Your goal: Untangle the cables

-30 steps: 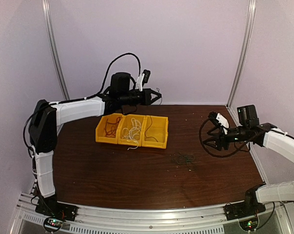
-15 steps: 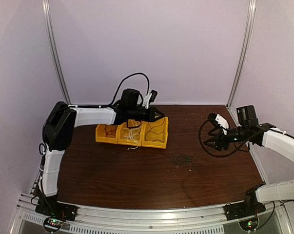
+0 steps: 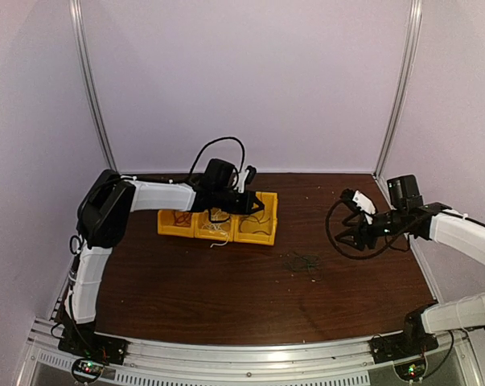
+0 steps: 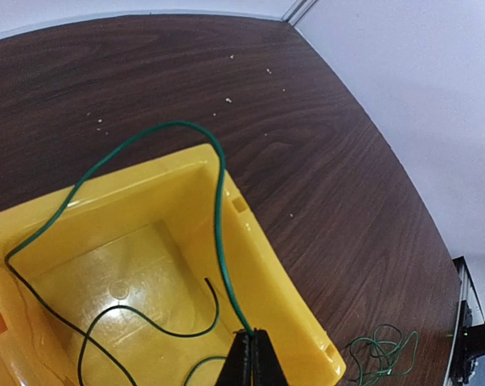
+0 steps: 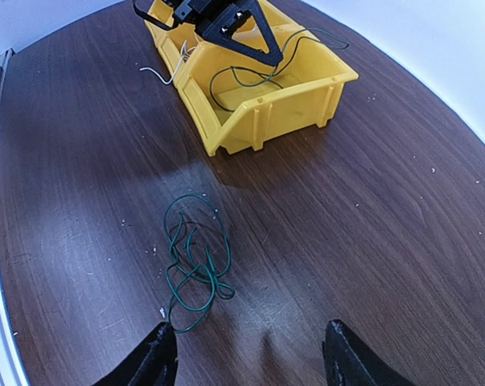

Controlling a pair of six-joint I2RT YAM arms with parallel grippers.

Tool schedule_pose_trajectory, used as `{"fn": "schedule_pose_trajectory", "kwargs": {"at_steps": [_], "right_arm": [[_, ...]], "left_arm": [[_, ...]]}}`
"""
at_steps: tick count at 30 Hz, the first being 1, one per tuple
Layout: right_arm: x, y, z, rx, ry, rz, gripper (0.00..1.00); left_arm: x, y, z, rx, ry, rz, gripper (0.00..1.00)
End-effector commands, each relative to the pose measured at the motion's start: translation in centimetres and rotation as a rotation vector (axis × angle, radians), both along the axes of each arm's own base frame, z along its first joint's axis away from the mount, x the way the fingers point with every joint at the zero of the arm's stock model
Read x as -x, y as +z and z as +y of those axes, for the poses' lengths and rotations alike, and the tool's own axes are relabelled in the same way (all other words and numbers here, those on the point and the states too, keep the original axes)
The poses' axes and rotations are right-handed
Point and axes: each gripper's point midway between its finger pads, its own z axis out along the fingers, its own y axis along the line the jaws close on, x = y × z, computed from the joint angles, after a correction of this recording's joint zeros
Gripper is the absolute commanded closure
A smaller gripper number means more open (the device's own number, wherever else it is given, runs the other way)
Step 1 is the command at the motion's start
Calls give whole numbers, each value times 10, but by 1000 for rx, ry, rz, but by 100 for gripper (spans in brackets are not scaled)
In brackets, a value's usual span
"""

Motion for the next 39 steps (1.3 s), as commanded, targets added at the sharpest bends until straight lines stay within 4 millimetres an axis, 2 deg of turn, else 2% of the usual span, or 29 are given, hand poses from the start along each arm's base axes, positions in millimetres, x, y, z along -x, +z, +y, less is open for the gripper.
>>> {"fn": "schedule_pose_trajectory", "kwargs": {"at_steps": [1,2,5,7,12,14,24,30,33,35,39], "right_arm": [[-1,-17,-1,20,8,40,37],[-2,-22,0,24,13,60,36],[-3,-34,6,43,34,108,35],[0,-43,12,60,61,136,34],[6,-60,26,113,108,167,32],[6,-66,30,129,120,175,32],[5,-86,39,189,125,202,32],[2,-89,43,210,121,190,36],[0,-89,46,201,112,184,39],[-2,-89,48,196,113,184,46],[0,-95,52,203,124,210,58]], "left_arm": [[-1,-4,11,-39,56,17,100],[3,-12,14,-62,59,45,100],[8,-18,17,-81,56,70,100],[16,-15,15,-83,42,62,100],[41,14,-1,-90,-21,-40,100],[43,18,-2,-111,-17,-56,100],[45,-5,14,-231,36,2,99],[30,4,13,-226,80,-52,87],[23,11,10,-216,88,-79,73],[18,18,9,-216,101,-98,65],[15,45,15,-210,126,-158,54]]}}
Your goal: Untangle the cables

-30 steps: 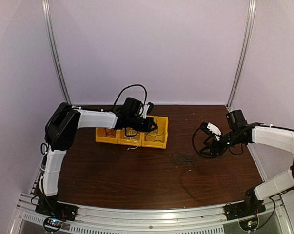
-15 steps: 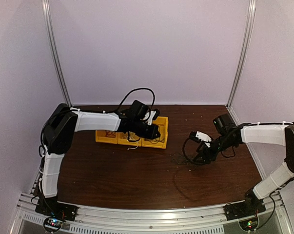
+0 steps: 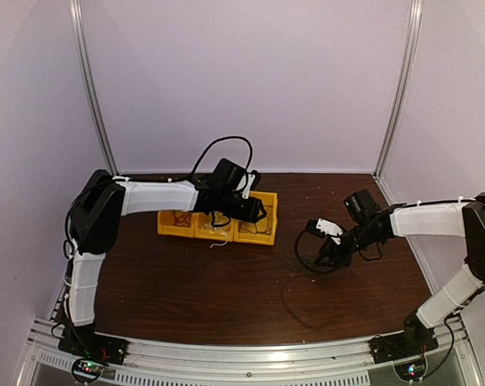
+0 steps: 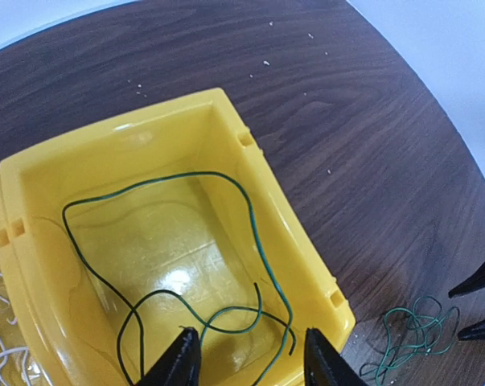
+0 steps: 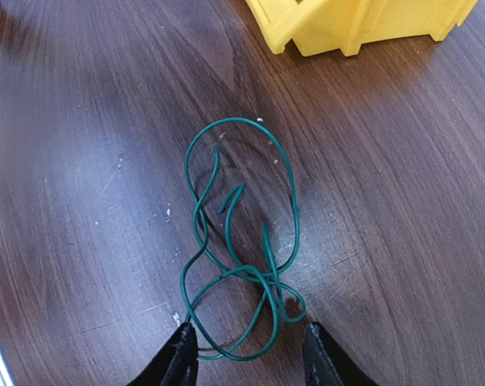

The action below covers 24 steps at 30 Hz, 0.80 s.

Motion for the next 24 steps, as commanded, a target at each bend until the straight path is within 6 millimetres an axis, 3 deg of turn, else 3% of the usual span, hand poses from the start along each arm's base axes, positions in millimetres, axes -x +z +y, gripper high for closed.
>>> {"fn": "schedule_pose_trajectory", "kwargs": {"at_steps": [1,8,10,12,16,19,24], "right_arm": [[-10,2,7,3,-4,-14,62],[-10,4,8,0,-6,-7,97],[-11,15,9,-12,-6,-27,100],[-9,33,12,-39,10,-52,100],[6,83,21,-123,87,-95,100],[17,122,27,-172,140,-130,100],[29,171,35,-237,189,-157,100]], "left_arm": [[-14,58,6,42,34,-139,53],[-2,112,22,98,44,-241,51],[7,127,23,119,14,-285,51],[26,148,17,167,-68,-375,51],[92,182,0,300,-329,-568,51],[134,193,-6,386,-447,-665,50],[164,192,-12,539,-517,-663,47]]}}
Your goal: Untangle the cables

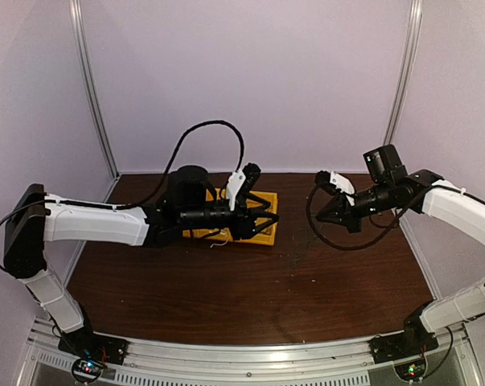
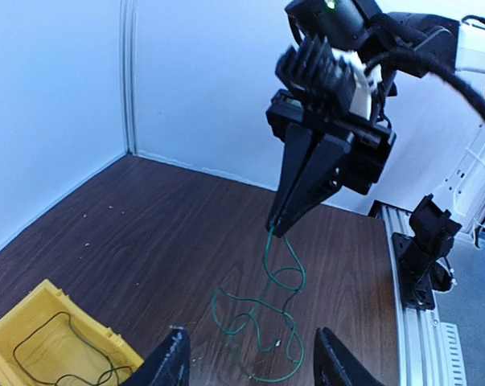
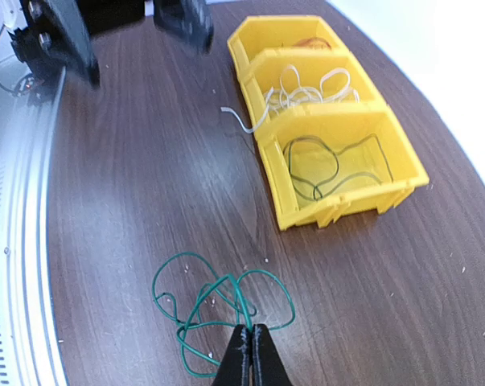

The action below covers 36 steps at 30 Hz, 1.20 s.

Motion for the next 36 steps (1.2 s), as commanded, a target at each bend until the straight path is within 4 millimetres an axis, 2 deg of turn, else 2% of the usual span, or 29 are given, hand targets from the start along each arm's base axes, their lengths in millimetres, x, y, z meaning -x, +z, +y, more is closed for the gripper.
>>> {"fn": "schedule_pose_trajectory", "kwargs": {"at_steps": [1,4,7,12,17,22,27,33,36], "right_arm": [[25,32,8,-49,84,34,100],[26,41,10,-56,90,27,100],[26,41,12,-52,86,25,100],[26,49,15,-82,80,39,100],[27,58,19,-115,86,56,100],[31,64,23,-143,114,69,100],[37,71,26,-170,144,82,100],[44,73,27,-197,164,106,100],[52,84,31,-233,205,129,100]], "left_arm": [[26,38,-8,219,-132,-124,46],[41,45,-15,318,-191,-98,45],[45,50,-22,400,-218,-62,44],[45,43,-42,415,-219,-22,45],[38,31,-58,412,-192,20,60],[19,13,-71,415,-123,111,77],[-5,-1,-77,418,-14,193,86],[-21,-5,-86,427,37,217,81],[-32,-10,-92,434,80,222,81]]}}
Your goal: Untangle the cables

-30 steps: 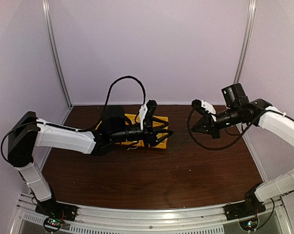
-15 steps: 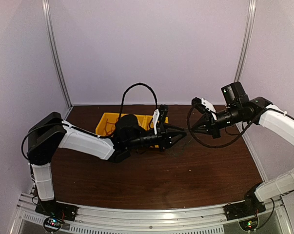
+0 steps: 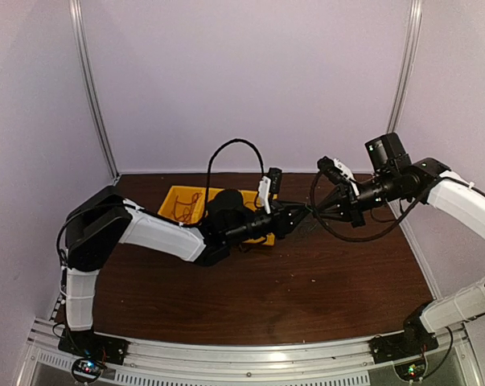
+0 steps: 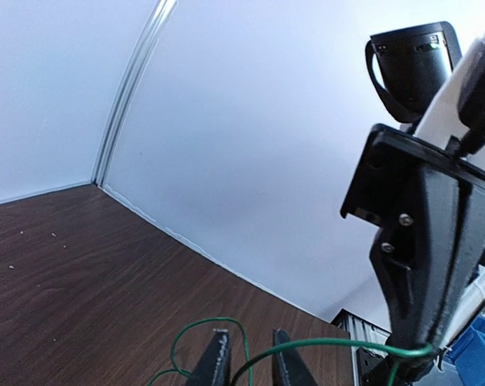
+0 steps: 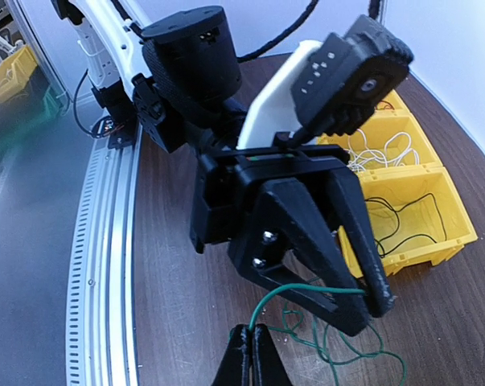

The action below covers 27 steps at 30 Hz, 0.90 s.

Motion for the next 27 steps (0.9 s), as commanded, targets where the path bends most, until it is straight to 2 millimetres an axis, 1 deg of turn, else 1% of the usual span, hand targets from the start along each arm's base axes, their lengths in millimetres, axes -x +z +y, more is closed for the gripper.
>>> {"fn": "schedule_pose_trajectory", "kwargs": {"at_steps": [1,3,7,10,12,15,17,23,27], "right_arm": [[18,29,8,-88,86,31,100],[24,47,11,-119,128,34,100],[35,95,12,-177,193,8,100],[44,130,9,-217,216,-41,100],[46,149,4,-255,229,-61,100],[48,167,-4,-286,222,-103,100],[51,180,-10,-306,224,-129,100],[61,217,-30,-393,235,-173,100],[64,233,-38,-415,227,-210,100]], "left_arm": [[-25,-1,-10,28,90,31,81],[-34,-21,-18,-1,108,49,81],[-45,-54,-26,-53,142,85,81],[-50,-80,-28,-97,159,110,81],[-49,-93,-25,-112,164,124,81],[-47,-104,-22,-130,164,143,82],[-46,-109,-21,-143,160,148,82],[-45,-115,-23,-174,150,146,82],[-45,-120,-24,-193,151,150,82]]}}
